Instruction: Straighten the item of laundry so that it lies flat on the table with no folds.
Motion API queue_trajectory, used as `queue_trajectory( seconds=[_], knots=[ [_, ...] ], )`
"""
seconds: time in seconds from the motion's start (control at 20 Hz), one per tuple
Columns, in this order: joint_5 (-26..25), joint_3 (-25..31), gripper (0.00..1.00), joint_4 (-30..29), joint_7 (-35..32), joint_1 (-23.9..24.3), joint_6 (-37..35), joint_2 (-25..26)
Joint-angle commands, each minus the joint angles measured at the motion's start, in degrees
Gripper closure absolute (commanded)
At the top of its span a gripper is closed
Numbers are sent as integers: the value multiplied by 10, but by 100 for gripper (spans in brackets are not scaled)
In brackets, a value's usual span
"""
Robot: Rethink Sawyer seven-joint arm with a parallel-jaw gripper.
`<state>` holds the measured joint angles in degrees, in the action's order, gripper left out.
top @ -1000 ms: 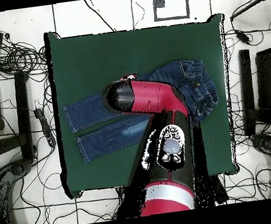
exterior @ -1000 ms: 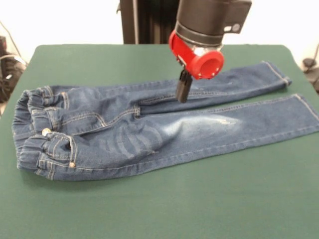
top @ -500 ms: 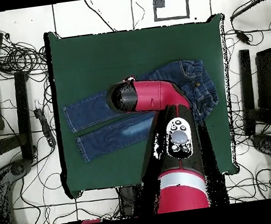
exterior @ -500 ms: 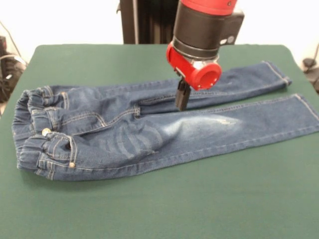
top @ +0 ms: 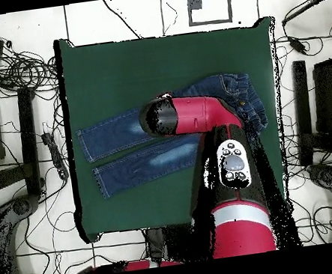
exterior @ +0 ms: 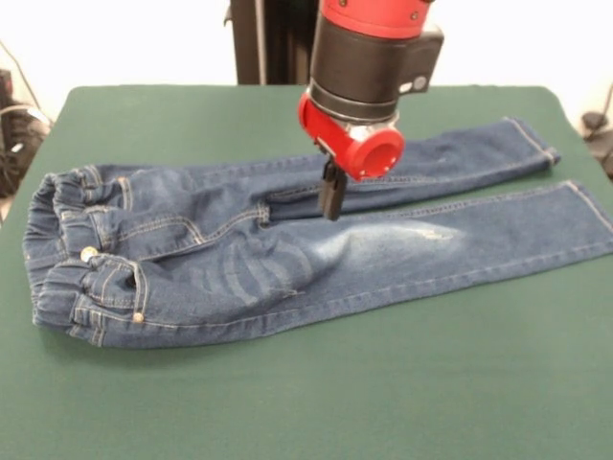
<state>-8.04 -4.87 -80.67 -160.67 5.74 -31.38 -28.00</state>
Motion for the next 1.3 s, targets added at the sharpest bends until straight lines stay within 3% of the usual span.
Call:
queue_trajectory(
  seconds=[0.05, 1.3],
  knots=[
    [-39, 93, 100, -48, 137, 19, -51, -18],
    [-129, 155, 100, -42, 151, 94, -46, -2]
  ],
)
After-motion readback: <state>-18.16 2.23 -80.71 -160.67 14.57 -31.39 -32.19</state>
